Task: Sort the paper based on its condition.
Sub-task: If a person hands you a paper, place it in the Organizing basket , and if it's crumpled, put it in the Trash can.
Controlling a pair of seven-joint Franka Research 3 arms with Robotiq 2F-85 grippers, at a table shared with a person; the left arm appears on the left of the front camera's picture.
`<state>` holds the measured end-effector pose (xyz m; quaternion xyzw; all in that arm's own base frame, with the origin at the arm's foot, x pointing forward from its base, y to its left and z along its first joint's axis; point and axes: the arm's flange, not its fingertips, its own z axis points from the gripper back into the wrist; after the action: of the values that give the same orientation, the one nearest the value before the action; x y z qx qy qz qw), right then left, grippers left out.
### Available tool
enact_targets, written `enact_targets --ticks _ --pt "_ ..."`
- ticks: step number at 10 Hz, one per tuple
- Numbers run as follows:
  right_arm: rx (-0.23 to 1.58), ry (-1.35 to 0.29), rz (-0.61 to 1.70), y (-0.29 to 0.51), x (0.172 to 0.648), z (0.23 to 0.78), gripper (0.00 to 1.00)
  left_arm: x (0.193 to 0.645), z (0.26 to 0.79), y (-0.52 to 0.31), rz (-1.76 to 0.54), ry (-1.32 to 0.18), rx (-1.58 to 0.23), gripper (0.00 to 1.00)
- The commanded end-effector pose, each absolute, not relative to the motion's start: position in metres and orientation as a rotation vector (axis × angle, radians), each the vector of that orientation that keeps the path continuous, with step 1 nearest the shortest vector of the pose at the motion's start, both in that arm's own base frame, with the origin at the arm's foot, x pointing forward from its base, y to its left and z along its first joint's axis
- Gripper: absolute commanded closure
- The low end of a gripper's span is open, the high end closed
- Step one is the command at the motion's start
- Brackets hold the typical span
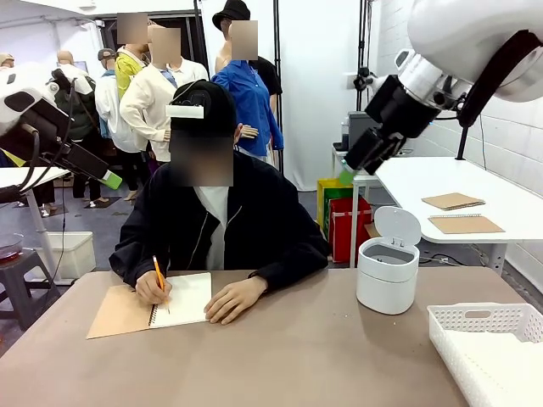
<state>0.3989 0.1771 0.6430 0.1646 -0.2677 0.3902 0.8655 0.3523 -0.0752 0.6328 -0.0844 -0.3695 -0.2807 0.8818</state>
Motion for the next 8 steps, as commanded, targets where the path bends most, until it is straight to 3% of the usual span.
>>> enact_targets --ticks 1,8 --pt "0.387 -0.619 0.793 0.197 0.390 0.647 0.00 0.353 0.634 -0.074 -0.582 -0.777 -0.174 0.00" --pt "0.422 -0.635 0.872 0.233 0.400 0.651 0.00 0.353 0.634 -0.074 -0.582 -0.777 -0.174 0.00"
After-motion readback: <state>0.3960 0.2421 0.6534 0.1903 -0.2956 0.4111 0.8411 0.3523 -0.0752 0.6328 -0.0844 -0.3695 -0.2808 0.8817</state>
